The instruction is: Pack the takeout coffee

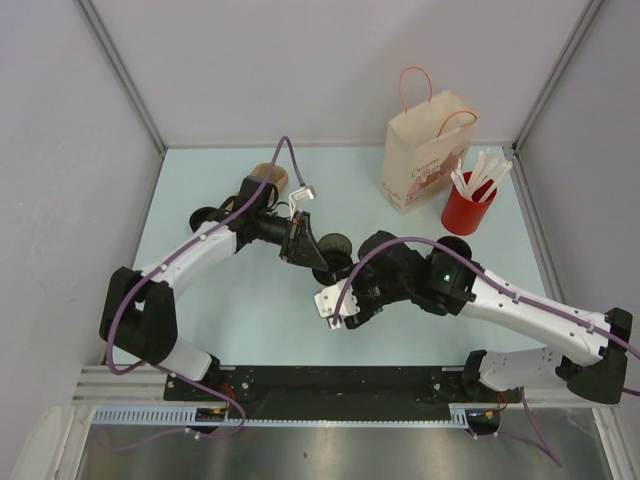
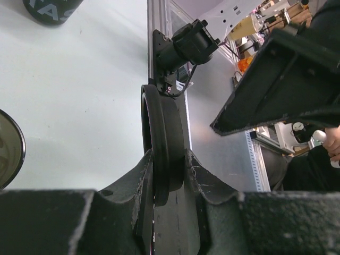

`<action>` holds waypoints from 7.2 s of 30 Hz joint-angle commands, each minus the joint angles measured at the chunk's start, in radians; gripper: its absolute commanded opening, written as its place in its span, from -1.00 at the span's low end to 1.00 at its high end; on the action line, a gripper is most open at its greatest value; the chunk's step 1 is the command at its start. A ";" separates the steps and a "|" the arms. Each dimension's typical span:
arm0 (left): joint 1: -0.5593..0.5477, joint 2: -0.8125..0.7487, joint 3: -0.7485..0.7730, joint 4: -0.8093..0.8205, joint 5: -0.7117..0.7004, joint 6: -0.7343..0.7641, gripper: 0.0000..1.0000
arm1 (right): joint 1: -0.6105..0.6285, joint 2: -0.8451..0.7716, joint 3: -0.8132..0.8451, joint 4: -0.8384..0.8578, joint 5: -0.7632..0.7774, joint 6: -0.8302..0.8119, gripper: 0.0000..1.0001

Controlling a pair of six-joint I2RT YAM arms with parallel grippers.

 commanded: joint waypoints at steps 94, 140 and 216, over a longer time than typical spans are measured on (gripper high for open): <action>0.317 -0.422 -0.011 0.063 -0.531 0.338 0.99 | -0.441 0.695 0.772 -0.312 -0.313 0.275 -1.00; 0.441 -0.425 -0.183 0.261 -0.577 0.233 0.99 | -0.326 0.738 0.595 -0.239 -0.061 0.264 -1.00; 0.442 -0.413 -0.199 0.281 -0.562 0.226 0.99 | -0.349 0.773 0.553 -0.239 -0.129 0.250 -0.64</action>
